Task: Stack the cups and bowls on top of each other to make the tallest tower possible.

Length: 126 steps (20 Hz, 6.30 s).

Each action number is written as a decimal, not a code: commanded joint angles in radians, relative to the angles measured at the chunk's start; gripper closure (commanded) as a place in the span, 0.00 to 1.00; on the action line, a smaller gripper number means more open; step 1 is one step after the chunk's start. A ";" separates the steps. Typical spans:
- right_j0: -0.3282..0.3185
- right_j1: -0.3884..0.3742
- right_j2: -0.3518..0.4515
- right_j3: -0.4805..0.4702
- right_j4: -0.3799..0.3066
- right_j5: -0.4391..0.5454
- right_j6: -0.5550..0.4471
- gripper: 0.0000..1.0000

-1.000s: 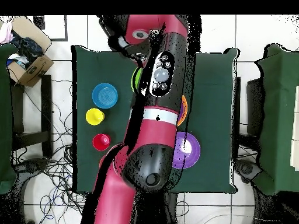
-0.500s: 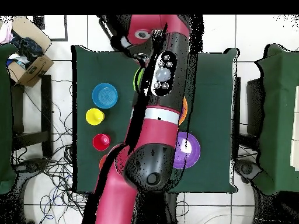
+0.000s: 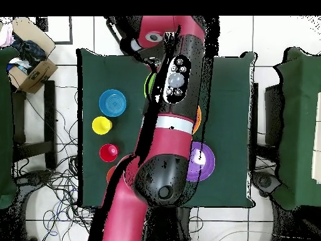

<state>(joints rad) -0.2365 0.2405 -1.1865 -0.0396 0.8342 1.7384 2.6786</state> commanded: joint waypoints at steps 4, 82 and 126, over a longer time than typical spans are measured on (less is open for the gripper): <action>-0.009 -0.015 0.029 0.043 -0.052 -0.081 -0.332 1.00; 0.149 -0.134 0.318 0.354 -0.329 -0.172 -0.341 1.00; 0.114 -0.064 0.286 0.213 -0.257 -0.115 -0.263 1.00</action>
<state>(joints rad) -0.1043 0.1378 -0.9322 0.2140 0.5652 1.6058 2.5126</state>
